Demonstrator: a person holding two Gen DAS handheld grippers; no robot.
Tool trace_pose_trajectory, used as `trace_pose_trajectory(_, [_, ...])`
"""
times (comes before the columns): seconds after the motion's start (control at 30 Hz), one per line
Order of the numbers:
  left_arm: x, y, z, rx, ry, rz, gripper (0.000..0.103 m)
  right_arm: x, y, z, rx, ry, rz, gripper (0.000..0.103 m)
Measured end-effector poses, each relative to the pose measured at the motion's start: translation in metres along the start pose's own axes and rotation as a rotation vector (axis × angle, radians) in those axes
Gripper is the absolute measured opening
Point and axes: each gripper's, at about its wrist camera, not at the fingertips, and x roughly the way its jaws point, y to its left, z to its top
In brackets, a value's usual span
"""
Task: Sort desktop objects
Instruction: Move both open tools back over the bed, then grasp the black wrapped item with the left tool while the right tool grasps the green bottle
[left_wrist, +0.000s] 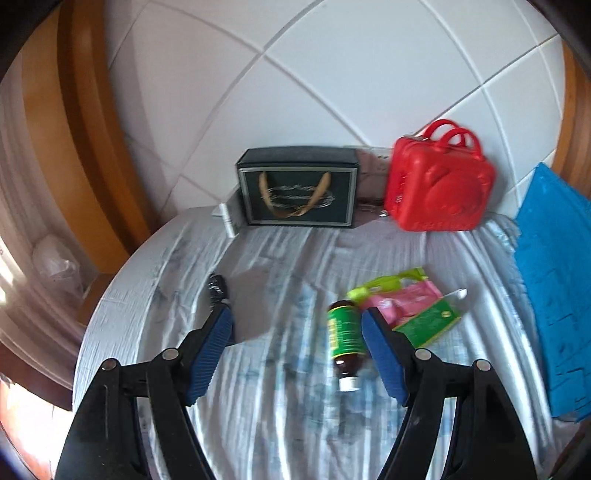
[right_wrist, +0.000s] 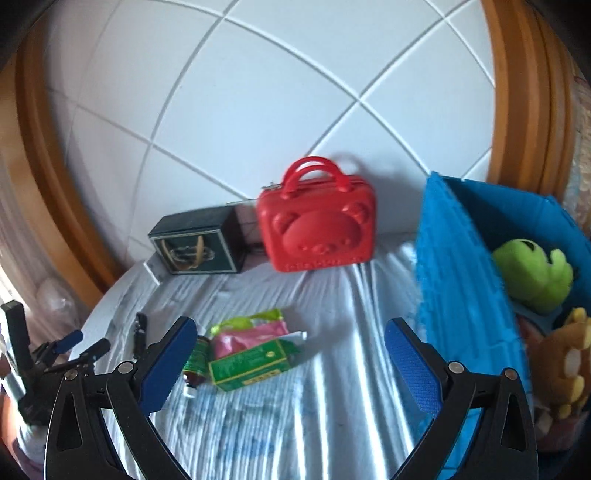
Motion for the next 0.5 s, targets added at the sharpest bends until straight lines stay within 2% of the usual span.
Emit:
trace_pose_trajectory(0.13, [0.067,0.068,-0.008,-0.086,0.106,0.022,0.073,0.047,0.039,-0.012,-0.011,0.054,0.055,0.103])
trace_pose_trajectory(0.23, [0.119,0.108,-0.015,-0.196,0.205,-0.010,0.073,0.084,0.062,-0.023,-0.016,0.107,0.081,0.103])
trace_pose_trajectory(0.37, [0.173,0.126,-0.019,-0.206,0.251,0.025,0.073,0.130,0.080,-0.036,-0.012,0.157,0.053,0.103])
trace_pose_trajectory(0.43, [0.201,0.129,-0.019,-0.203,0.280,0.062,0.073,0.156,0.086,-0.043,0.003,0.190,0.056,0.103])
trace_pose_trajectory(0.5, [0.226,0.131,-0.020,-0.214,0.302,0.066,0.073,0.180,0.092,-0.050,0.018,0.231,0.069,0.103])
